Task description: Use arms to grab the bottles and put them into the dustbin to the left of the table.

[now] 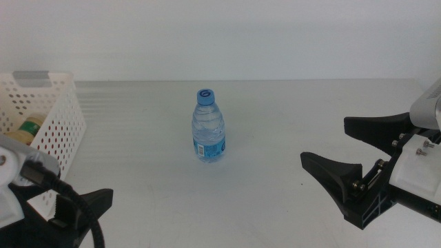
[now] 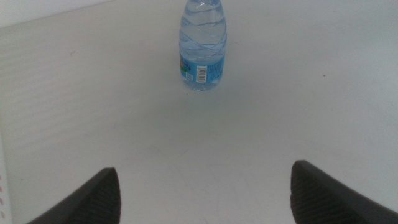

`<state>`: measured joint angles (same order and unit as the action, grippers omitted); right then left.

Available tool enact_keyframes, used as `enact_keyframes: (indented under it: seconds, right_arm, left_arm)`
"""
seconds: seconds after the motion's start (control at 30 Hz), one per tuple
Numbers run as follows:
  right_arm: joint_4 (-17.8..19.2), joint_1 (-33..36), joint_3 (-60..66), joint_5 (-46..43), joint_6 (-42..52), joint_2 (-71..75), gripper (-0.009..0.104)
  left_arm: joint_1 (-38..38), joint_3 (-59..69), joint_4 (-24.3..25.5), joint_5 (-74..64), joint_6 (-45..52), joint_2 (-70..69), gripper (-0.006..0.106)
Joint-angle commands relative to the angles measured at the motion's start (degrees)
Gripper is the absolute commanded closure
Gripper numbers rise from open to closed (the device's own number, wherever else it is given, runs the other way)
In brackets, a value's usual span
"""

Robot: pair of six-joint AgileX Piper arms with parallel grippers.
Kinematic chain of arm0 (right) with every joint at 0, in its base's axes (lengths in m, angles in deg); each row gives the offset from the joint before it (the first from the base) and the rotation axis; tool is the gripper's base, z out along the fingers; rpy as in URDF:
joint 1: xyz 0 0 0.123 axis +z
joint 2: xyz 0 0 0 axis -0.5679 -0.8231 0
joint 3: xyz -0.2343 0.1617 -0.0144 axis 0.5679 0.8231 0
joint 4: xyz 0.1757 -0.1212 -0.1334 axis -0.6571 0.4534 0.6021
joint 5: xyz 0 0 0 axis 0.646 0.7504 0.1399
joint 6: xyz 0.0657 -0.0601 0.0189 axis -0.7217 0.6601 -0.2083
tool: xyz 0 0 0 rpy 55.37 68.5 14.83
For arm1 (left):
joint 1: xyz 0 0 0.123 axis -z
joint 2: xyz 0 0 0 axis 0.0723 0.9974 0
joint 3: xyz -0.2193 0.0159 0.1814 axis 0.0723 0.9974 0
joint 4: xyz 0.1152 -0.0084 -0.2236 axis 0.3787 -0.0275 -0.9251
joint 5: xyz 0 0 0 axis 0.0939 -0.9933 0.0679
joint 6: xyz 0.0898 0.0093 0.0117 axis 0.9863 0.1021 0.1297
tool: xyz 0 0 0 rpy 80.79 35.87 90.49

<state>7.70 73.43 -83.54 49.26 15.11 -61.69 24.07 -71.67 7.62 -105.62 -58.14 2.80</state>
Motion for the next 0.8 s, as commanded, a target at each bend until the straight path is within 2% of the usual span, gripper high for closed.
enact_keyframes:
  seconds: [0.0,0.4,0.7,0.77]
  right_arm:
    - [0.52,0.07,-1.34,-4.12,0.46,0.61,0.023]
    - [0.52,0.07,-1.34,-4.12,0.46,0.61,0.023]
    - [0.52,0.07,-1.34,-4.12,0.46,0.61,0.023]
    - [0.52,0.07,-1.34,-4.12,0.46,0.61,0.023]
  left_arm:
    - [0.21,-1.52,-1.22,3.94,-1.15,0.23,0.010]
    - [0.21,-3.73,-2.08,14.33,-1.03,2.71,0.010]
    - [0.21,-17.46,3.24,15.35,-0.45,15.09,0.010]
    - [0.21,-18.79,3.19,17.12,-0.45,17.39,0.010]
